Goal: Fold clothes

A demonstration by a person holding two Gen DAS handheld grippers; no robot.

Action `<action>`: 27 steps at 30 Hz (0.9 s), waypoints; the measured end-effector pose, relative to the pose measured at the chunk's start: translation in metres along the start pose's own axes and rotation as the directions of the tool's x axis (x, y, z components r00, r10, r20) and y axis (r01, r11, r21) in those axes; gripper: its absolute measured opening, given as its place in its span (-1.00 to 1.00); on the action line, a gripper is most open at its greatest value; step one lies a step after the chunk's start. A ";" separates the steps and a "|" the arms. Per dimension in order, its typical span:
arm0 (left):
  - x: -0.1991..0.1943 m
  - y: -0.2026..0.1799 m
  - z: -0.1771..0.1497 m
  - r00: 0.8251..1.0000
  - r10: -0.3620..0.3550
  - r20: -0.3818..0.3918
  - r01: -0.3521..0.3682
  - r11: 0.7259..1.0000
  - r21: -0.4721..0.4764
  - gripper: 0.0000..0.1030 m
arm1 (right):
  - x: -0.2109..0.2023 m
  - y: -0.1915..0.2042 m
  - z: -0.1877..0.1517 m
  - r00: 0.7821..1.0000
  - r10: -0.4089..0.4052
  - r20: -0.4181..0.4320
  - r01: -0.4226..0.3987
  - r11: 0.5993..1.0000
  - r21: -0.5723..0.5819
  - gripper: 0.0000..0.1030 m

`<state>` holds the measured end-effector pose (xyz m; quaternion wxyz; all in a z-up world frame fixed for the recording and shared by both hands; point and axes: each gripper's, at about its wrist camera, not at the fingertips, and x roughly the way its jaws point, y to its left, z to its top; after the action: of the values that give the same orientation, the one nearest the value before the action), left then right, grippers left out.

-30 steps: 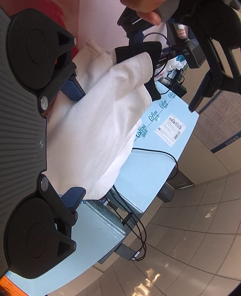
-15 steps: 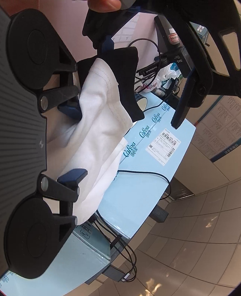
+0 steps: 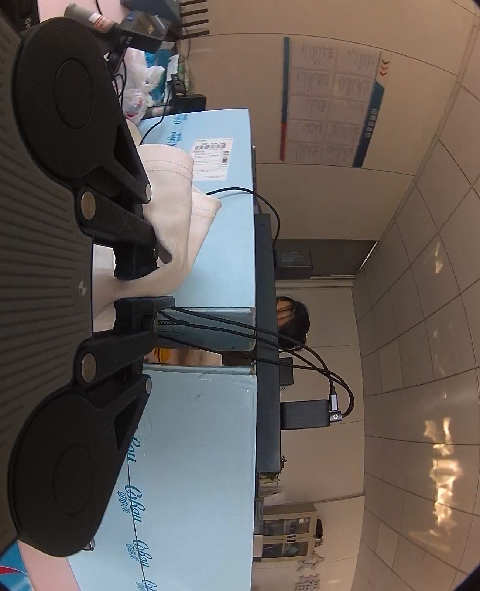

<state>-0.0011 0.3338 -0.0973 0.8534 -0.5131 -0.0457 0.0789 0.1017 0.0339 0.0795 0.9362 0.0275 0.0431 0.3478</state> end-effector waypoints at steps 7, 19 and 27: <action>-0.006 -0.012 -0.006 1.000 -0.007 0.026 0.005 0.996 0.094 -0.89 | -0.023 -0.051 0.056 0.996 0.075 0.056 -0.086 0.966 0.244 -0.88; -0.051 -0.098 -0.004 0.942 -0.267 0.204 0.179 0.912 0.370 -0.92 | -0.146 -0.132 0.116 0.959 0.037 0.280 -0.164 0.879 0.447 -0.89; -0.031 -0.164 -0.040 0.943 -0.325 0.075 0.255 0.847 0.466 -0.92 | -0.240 -0.202 0.119 0.930 -0.168 0.326 -0.012 0.875 0.485 -0.89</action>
<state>-0.0106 0.2178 0.0290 0.9447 -0.2816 -0.1679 -0.0044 0.0638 -0.2786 0.1966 0.9056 0.3189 -0.0424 0.2765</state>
